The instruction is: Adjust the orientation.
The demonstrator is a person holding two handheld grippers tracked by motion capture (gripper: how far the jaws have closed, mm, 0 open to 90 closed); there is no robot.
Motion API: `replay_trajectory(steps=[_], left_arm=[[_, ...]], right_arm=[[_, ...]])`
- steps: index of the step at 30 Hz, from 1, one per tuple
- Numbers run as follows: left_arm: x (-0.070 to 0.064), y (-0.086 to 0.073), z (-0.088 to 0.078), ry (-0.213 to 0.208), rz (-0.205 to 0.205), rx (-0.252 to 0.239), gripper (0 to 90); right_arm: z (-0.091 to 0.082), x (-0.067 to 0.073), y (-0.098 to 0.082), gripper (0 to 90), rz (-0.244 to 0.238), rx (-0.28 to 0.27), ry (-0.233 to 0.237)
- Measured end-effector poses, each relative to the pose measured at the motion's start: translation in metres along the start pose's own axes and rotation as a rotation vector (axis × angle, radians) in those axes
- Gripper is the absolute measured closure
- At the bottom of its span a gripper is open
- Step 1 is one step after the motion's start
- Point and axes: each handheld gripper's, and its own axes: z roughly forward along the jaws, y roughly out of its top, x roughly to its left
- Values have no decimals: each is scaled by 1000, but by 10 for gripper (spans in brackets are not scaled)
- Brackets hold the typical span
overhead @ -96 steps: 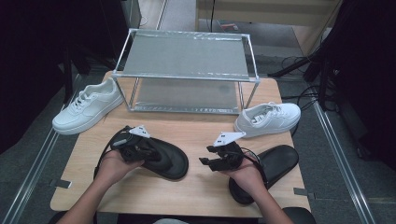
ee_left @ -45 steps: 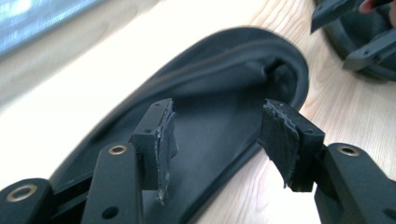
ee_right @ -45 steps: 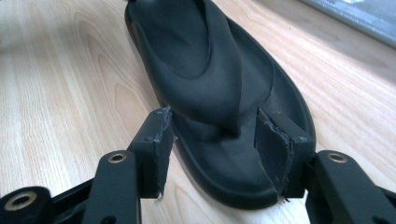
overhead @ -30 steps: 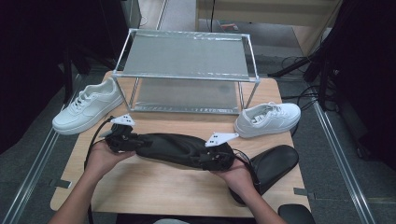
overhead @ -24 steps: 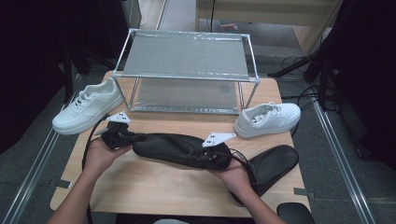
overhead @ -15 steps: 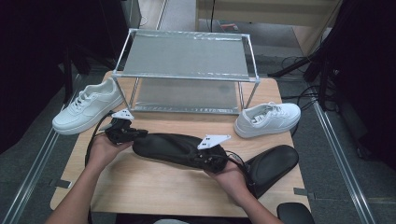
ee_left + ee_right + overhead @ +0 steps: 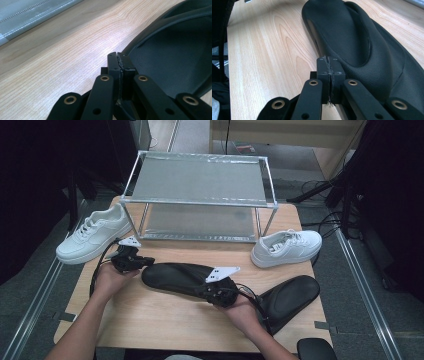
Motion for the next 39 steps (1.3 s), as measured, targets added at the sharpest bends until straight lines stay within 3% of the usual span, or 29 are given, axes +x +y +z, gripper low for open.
replay_trajectory(steps=[10,14,22,35,39], left_arm=[[-2,0,2,34,27,1,896],[5,-1,7,14,-4,-7,896],[4,-5,5,3,-22,-15,900],[-18,-18,-5,-39,-7,38,900],[-24,-20,-7,-50,4,59,900]], right_arm=[[4,-2,0,899,5,8,-7],[5,-2,0,899,4,13,-8],[4,-5,0,900,13,16,-10],[-2,-19,1,895,48,15,-35],[-4,-25,0,891,85,15,-12]])
